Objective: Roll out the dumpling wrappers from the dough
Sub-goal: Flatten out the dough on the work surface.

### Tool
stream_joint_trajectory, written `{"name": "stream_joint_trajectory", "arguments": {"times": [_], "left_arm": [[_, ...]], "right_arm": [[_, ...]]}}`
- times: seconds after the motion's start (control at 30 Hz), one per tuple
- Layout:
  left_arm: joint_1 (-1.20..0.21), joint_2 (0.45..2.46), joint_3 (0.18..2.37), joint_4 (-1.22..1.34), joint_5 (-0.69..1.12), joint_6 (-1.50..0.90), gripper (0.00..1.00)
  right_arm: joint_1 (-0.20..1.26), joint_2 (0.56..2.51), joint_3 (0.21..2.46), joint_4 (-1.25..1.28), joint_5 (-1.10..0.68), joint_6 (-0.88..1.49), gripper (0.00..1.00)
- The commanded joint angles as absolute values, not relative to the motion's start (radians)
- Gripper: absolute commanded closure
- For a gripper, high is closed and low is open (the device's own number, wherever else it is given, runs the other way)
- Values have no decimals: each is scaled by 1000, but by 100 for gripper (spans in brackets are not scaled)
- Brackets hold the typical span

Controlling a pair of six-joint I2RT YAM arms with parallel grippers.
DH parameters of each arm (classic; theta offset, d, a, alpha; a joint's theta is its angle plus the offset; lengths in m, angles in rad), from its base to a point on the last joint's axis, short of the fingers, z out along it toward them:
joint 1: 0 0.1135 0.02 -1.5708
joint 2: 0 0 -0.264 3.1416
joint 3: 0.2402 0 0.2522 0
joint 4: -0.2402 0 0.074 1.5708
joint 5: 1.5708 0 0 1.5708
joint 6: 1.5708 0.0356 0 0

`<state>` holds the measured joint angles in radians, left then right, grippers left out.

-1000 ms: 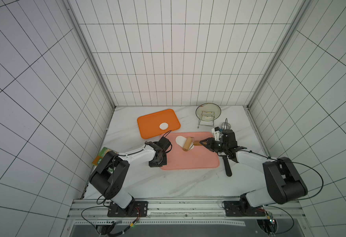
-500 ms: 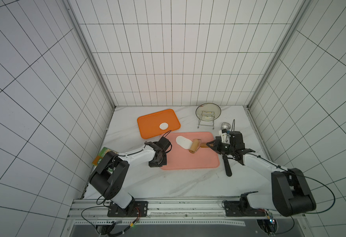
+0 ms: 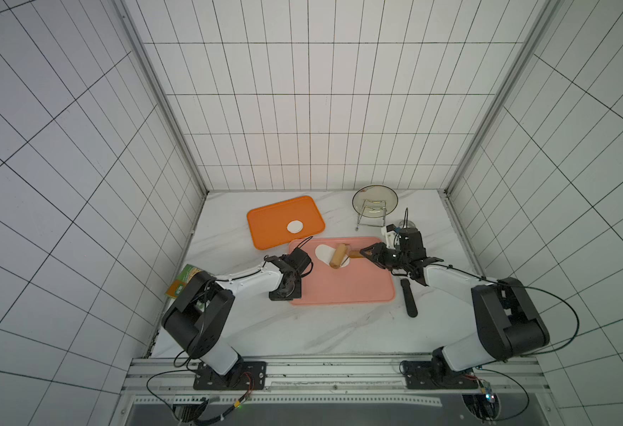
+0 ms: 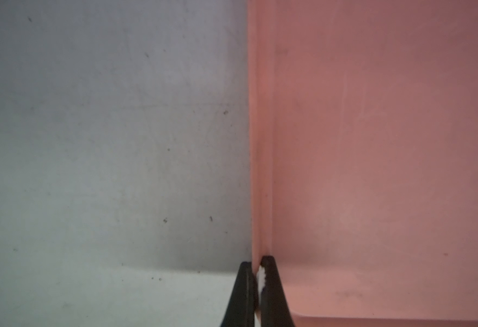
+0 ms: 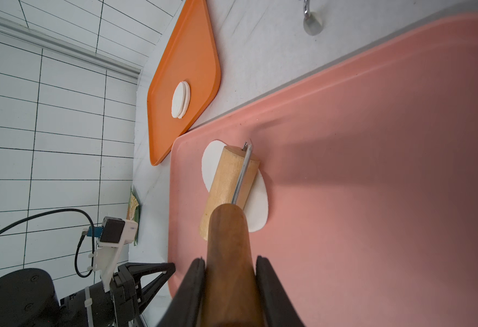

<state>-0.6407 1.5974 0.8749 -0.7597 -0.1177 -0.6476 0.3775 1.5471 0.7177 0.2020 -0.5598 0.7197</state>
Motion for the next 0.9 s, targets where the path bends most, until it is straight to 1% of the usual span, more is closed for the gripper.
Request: {"name": "stream_joint_trajectory", "arguments": {"times": [0.0,0.87], "left_arm": [[-645,1668,834,-703,-118,-649,100],[-647,1676,828,-684,-112,-648,100]], "right_arm": [[394,1667,659,-83,-280,680,100],[509,1904,843,-75,-281,707,100]]}}
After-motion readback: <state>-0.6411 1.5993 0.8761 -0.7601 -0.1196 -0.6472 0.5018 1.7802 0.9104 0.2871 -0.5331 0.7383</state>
